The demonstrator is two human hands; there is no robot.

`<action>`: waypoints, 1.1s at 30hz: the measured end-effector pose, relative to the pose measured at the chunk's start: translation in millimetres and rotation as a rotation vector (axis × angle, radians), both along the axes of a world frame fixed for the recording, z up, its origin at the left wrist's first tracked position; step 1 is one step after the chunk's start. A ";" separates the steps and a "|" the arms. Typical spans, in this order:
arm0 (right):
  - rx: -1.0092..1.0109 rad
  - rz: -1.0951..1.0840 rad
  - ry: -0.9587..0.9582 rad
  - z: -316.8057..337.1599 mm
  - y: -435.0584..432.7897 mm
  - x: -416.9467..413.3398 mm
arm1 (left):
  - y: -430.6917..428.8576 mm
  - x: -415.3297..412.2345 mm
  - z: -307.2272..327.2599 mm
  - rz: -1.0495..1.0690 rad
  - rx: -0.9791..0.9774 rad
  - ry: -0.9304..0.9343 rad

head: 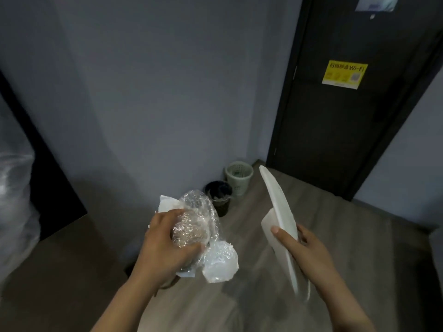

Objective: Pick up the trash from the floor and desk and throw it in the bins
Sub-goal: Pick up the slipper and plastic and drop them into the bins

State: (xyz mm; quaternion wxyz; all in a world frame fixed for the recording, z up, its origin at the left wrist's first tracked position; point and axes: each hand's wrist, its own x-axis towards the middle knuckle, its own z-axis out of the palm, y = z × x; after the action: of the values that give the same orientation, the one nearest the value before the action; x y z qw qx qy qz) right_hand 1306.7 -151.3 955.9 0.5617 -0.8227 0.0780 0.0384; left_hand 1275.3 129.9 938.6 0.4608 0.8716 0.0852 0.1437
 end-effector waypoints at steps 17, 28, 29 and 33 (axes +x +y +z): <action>-0.142 0.039 0.127 -37.5 0.0 315.0 | 21.8 310.0 -68.2 0.051 -0.026 0.151; -0.219 0.015 0.265 -68.2 30.6 495.1 | 51.1 500.7 -108.8 0.002 0.030 0.380; -0.219 0.012 0.276 -72.6 29.1 511.0 | 48.7 516.2 -111.9 -0.004 0.031 0.388; -0.250 0.023 0.362 -94.0 16.4 591.1 | 39.3 586.9 -125.2 -0.027 0.096 0.423</action>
State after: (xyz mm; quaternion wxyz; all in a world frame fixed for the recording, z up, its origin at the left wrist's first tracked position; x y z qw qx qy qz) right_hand 1897.8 -134.9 861.9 0.4317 -0.8665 0.1723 0.1817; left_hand 1862.2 169.2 813.4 0.3927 0.9042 0.1617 -0.0447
